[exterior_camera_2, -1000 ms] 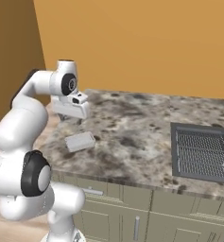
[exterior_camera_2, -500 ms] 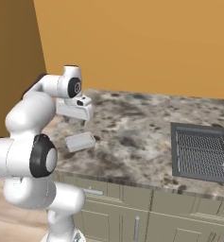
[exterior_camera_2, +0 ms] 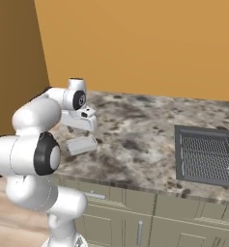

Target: Pick the tupperware and colander and place them in the sink. Then turn on the water.

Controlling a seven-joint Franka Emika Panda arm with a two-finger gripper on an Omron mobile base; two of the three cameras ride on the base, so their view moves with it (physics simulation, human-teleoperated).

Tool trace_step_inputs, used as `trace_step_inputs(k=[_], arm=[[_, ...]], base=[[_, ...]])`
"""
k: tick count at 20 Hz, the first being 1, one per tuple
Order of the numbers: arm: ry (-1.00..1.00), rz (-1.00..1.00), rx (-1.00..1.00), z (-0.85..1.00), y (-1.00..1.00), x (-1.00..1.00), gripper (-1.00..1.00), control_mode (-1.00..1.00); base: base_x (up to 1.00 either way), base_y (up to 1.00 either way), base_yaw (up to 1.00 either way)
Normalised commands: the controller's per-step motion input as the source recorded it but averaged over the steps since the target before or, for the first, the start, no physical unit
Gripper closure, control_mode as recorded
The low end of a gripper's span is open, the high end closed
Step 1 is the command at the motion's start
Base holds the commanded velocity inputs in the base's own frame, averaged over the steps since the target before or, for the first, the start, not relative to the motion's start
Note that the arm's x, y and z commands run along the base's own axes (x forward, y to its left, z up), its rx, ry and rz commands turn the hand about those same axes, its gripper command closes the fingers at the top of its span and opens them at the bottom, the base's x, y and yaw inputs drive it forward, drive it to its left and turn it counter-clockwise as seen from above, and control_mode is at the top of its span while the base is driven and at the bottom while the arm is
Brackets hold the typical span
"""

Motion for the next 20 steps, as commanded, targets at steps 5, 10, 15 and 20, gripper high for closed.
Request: trace_step_inputs(k=[5, 10, 15, 20], arm=[[0.00, 0.00, 0.00, -0.43, 0.00, 0.21, -1.00, -1.00], [0.00, -0.01, 0.02, -0.18, 0.02, 0.37, -1.00, -1.00], [0.00, -0.05, 0.05, -0.15, 0.02, 0.34, -1.00, -1.00], [-0.01, -0.05, 0.03, -0.23, 0.01, 0.15, -1.00, -1.00]], base=[[0.00, 0.00, 0.00], [0.00, 0.00, 0.00], [0.00, 0.00, 0.00], [0.00, 0.00, 0.00]])
